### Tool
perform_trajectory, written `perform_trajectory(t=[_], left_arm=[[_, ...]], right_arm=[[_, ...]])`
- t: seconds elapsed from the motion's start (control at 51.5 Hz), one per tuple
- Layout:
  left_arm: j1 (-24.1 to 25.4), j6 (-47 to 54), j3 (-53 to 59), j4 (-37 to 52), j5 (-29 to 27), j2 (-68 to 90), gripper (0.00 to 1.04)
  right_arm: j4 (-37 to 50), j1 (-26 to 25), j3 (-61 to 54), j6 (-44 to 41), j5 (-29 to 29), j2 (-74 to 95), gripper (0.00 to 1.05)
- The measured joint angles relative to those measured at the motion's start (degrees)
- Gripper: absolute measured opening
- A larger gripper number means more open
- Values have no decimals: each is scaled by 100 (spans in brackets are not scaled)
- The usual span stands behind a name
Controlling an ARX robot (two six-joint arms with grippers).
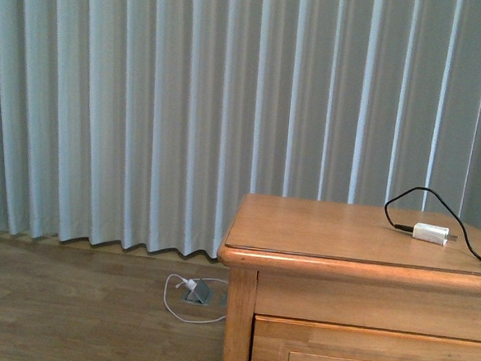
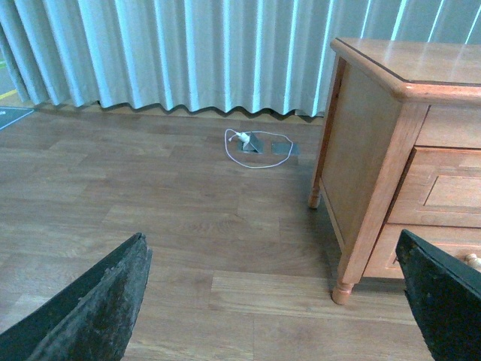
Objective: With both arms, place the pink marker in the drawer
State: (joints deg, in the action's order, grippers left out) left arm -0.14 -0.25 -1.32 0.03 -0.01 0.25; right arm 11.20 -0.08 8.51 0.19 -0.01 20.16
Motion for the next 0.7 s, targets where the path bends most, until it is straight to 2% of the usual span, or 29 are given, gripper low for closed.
perform_trajectory(t=[0.582,0.621,0.66,0.699], left_arm=[[0,0,0,0,0,0,99],[0,0,0,0,0,0,99],[0,0,0,0,0,0,99],[0,2,0,0,0,0,99]], right_arm=[[-271,0,-581,2,0,-905,1],[-422,0,-592,2,-2,-1058,1],[-1005,0,-627,2,-7,-1506,1],[-1088,0,-726,2,-2,-1779,1]])
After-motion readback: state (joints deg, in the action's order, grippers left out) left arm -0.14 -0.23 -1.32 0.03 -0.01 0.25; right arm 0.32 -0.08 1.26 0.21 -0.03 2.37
